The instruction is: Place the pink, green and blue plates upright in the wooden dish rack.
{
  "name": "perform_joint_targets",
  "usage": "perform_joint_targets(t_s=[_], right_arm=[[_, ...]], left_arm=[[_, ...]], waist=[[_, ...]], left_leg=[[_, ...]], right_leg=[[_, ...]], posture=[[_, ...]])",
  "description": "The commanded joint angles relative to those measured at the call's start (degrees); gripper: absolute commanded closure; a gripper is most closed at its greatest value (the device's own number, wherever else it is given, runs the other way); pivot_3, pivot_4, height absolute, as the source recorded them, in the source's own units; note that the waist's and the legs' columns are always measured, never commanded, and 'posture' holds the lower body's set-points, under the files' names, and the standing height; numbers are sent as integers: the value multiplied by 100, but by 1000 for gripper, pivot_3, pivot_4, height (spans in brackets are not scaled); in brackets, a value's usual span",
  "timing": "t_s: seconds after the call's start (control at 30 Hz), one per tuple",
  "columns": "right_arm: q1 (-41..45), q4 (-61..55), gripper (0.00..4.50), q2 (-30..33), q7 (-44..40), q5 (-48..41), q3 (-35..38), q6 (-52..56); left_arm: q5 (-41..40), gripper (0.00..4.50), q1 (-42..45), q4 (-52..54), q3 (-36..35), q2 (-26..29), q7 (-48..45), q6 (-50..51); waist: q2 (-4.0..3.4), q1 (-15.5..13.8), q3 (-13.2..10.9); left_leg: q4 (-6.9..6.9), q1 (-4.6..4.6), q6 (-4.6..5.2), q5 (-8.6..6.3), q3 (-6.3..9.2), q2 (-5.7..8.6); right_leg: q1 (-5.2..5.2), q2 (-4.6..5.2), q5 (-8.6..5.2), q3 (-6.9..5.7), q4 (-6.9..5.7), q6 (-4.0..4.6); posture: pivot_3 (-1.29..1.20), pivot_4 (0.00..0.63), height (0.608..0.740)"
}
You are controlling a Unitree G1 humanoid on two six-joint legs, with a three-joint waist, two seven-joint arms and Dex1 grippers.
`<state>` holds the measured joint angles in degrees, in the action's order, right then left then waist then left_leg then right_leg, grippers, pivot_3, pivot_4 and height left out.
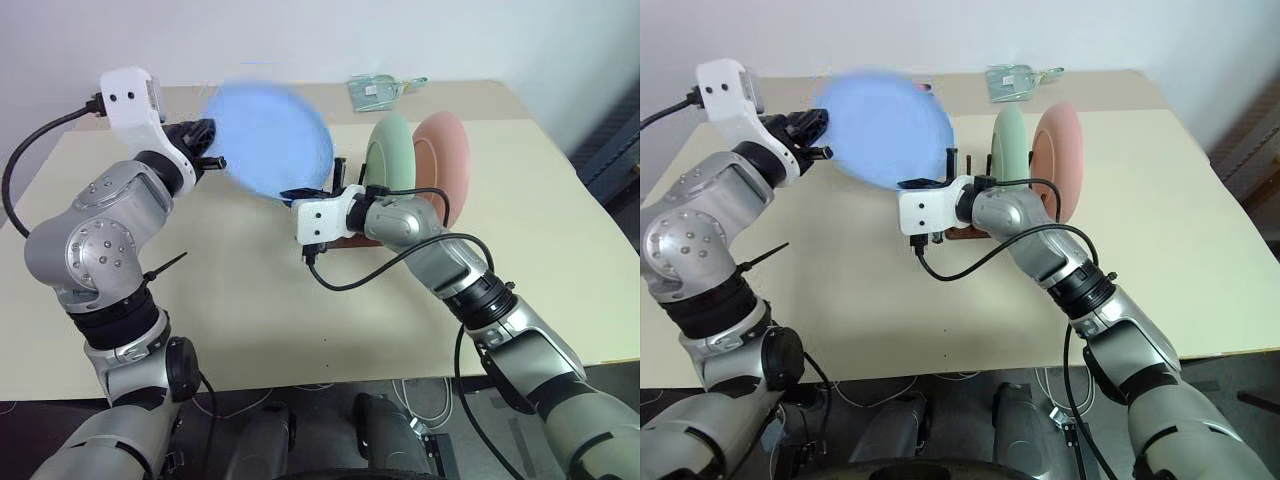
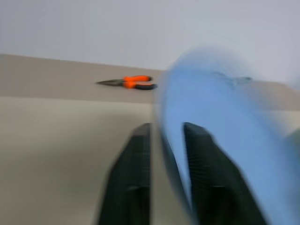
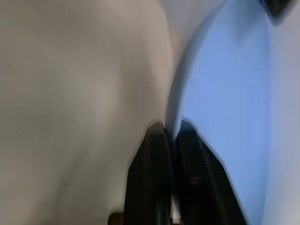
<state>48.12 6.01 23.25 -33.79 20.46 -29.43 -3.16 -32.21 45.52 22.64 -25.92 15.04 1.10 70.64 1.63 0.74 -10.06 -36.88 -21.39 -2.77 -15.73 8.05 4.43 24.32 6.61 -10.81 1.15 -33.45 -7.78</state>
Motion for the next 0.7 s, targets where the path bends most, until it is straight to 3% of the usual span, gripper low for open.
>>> perform_joint_targets(t_s=[0.03, 0.13, 0.2, 0.3, 0.4, 0.5, 0.7], right_arm=[[-82, -426, 4500, -7, 112, 60, 328, -34], [-210, -668, 4500, -23, 68, 5, 494, 61], [-275, -869, 4500, -72, 3, -262, 707, 87], [-413, -1386, 4500, -399, -334, -1372, 1191, 596], [-538, -2258, 4500, -1061, -341, -3135, 1940, 2157], [-612, -2982, 4500, -1665, 240, -4829, 2777, 3873], [-812, -3475, 4500, -2308, 1879, -6208, 3704, 5526]], left_arm=[[-212, 1435, 237, 68, -341, -25, 35, -237], [-76, 30, 303, -142, -644, 139, 76, -913], [218, 30, 188, -466, -805, 464, 25, -1567], [829, 30, -543, -770, -347, 1220, -539, -2498], [1316, 30, -1637, -872, 323, 1672, -1362, -3508], [1563, 30, -2526, -850, 923, 1760, -2013, -4243], [1751, 30, -3676, -402, 1932, 1666, -2984, -5259]], waist=[[1, 9, 0], [0, 24, -1], [0, 47, -1], [-3, 79, 1], [-2, 40, 1], [-1, -37, 2], [-1, -10, 3]], left_leg=[[0, 0, 0, 0, 0, 0], [2, 2, -1, 0, 0, -3], [4, 3, -2, 1, -1, -4], [19, 12, -5, 2, -9, -9], [47, 23, -15, 9, -11, -11], [62, 18, -2, 2, 2, -15], [65, 14, 4, 0, 4, -19]], right_leg=[[0, 0, 0, 0, 0, 0], [2, -4, 0, 0, -1, 0], [4, -5, 1, 1, -1, 1], [6, -9, 2, 8, 0, 4], [6, -10, 4, 15, 7, 9], [10, -10, 10, 11, 11, 21], [19, -11, 13, 6, 11, 50]], posture=[[0, 150, 740], [0, 150, 740], [0, 150, 740], [0, 150, 740], [0, 150, 740], [0, 150, 740], [0, 150, 740]])
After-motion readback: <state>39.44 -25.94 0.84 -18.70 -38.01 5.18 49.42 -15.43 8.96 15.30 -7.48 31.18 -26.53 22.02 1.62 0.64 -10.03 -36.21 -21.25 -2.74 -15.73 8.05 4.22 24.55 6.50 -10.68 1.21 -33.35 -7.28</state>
